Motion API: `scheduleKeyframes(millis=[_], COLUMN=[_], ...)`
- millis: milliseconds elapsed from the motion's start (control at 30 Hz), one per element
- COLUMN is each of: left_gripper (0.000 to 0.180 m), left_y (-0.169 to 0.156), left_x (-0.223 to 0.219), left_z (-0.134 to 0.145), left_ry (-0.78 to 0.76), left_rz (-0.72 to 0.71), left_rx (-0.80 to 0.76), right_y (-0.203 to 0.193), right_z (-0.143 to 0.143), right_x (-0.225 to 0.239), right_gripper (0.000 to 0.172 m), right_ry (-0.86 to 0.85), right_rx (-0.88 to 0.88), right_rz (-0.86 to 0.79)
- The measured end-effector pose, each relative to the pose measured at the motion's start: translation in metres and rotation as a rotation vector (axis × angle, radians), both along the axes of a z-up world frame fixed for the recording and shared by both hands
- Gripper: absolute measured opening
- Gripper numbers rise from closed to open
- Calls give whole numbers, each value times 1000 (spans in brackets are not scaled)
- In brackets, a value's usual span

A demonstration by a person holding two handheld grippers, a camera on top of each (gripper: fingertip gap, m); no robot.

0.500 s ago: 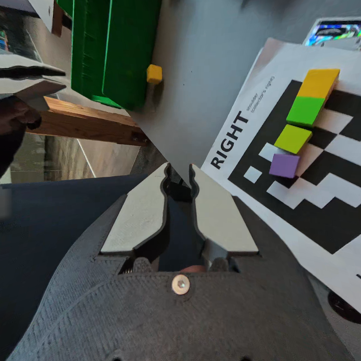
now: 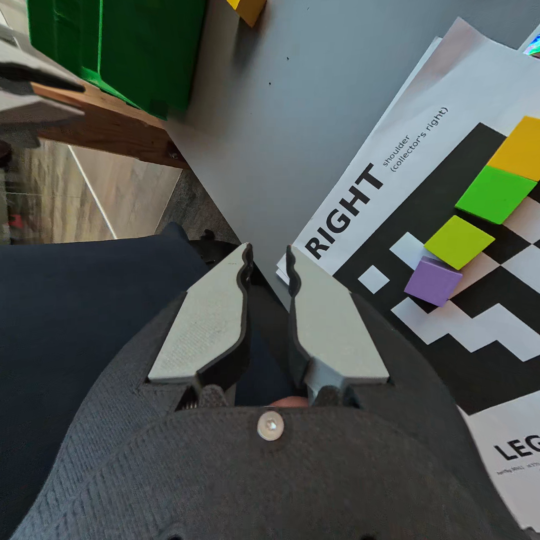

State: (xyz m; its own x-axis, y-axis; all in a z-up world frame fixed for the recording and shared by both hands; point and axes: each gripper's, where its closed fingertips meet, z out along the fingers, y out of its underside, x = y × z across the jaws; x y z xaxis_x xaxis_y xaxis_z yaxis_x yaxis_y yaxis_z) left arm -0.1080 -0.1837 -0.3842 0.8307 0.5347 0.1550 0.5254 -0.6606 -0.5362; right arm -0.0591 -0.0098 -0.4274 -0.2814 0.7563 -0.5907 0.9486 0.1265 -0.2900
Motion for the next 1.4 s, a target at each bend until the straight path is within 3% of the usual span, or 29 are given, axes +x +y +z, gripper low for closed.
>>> scheduleKeyframes(millis=[67, 133, 267, 400, 500, 533, 600, 667, 800, 1000, 1067, 1267, 1400], left_gripper=[17, 31, 44, 47, 57, 56, 26, 26, 26, 25, 26, 26, 45], left_y=[8, 16, 39, 40, 25, 23, 20, 18, 42, 106, 107, 70, 52], left_x=[-29, -60, -108, -111, -121, -122, -118, -120, -119, -93, -86, -75, -58], left_z=[2, -5, -42, -93, -110, -112, -117, -120, -109, -33, -18, -55, -93], left_ry=[48, 50, -13, -195, -135, -119, -133, -100, -35, -175, -200, -139, -143], left_rz=[0, -13, -91, -214, -357, -407, -492, -544, -527, -279, -247, -253, -282], left_rx=[-63, -149, -343, -638, -896, -947, -1004, -1029, -847, -177, -75, -305, -486], right_y=[0, 4, 21, 44, 60, 65, 74, 82, 93, 94, 89, 70, 64], right_z=[1, 2, 0, 4, 8, 8, 7, 6, 5, 5, 7, 10, 9], right_x=[1, 5, 19, 30, 39, 43, 51, 58, 65, 58, 53, 40, 39], right_gripper=[21, 20, 20, 20, 19, 19, 19, 19, 18, 18, 18, 19, 19], right_ry=[-6, -11, -27, -24, -12, -10, -12, -18, -20, -22, -16, -11, -16], right_rx=[-14, -17, -6, -28, -37, -36, -34, -34, -40, -45, -42, -27, -20], right_rz=[-14, -28, -68, -176, -256, -277, -311, -343, -384, -367, -343, -243, -219])
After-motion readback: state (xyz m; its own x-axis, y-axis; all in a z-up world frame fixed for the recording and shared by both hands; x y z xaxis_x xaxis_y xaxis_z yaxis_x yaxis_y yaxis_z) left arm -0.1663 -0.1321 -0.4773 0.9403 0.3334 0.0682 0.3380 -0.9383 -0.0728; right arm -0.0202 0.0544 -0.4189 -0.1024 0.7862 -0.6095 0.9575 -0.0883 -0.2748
